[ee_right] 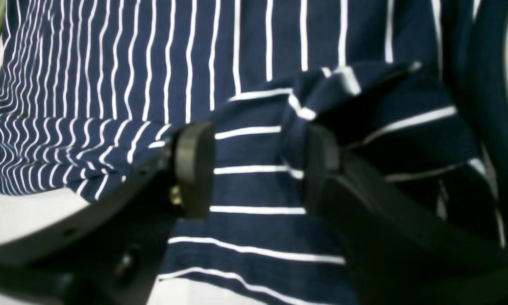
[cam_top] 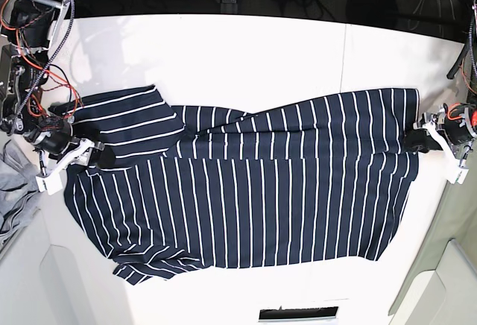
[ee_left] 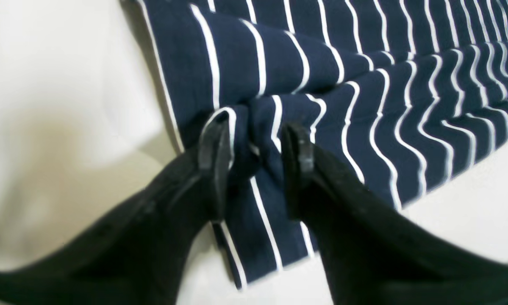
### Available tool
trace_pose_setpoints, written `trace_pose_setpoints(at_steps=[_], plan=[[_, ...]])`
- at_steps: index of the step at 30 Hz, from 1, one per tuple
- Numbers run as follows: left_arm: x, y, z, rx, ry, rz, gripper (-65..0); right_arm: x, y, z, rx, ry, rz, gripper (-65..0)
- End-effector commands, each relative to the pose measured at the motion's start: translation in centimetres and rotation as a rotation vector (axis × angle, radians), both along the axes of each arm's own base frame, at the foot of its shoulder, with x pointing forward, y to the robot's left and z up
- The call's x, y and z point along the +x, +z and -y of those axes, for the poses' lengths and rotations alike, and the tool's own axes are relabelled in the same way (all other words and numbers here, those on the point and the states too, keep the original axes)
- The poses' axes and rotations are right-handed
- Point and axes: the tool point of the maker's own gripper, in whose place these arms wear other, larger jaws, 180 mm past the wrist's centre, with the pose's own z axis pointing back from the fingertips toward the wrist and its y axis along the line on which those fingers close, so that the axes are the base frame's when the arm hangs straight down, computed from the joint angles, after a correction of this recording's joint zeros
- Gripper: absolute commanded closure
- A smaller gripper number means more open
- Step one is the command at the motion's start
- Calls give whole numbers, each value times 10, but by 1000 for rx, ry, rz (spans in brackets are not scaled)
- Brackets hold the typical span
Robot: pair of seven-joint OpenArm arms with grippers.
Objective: Layout the t-shirt on the table in an organized manner, then fold the t-shirt properly
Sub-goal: 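Grasp the shirt's corners with both grippers and drag them outward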
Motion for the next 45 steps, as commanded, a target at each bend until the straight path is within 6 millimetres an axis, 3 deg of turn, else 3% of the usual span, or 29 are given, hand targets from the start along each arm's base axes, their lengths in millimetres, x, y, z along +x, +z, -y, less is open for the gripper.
trace_pose_setpoints(at_steps=[1, 4, 9, 14, 17, 20, 29, 34, 39, 41, 42, 44, 45], plan=[[13, 25, -9, -9, 3, 55, -228, 13, 20, 12, -9, -18, 55, -315], [8, 39, -9, -80, 6, 23, -228, 11, 29, 30, -9, -65, 54, -315], [-2, 54, -12, -177, 39, 22, -229, 2, 40, 77, -5, -213, 89, -315], [-19, 41, -10, -212, 60, -8, -351, -23, 25, 108, -48, -303, 60, -315], [-23, 32, -5, -211, 63, -17, -362, -40, 13, 117, -78, -325, 41, -360], [-20, 23, -6, -158, 70, 5, -362, -49, 5, 118, -81, -331, 26, -447], [-16, -3, -7, -29, 94, 39, -362, -57, -19, 109, -44, -337, -16, -447], [-26, -28, 0, -48, 122, -8, -362, -57, -36, 82, -5, -276, -56, -447], [-29, -43, 21, -75, 113, -23, -359, -50, -40, 44, 34, -197, -61, -445], [-31, -48, 27, -66, 102, -33, -293, -50, -42, 34, 46, -185, -63, -444], [-31, -49, 28, -65, 99, -36, -208, -49, -43, 31, 52, -186, -60, -430], [-32, -49, 28, -63, 98, -37, 0, -48, -43, 28, 60, -187, -56, -309], [-31, -48, 27, -59, 97, -35, 0, -48, -43, 26, 62, -186, -56, -208]])
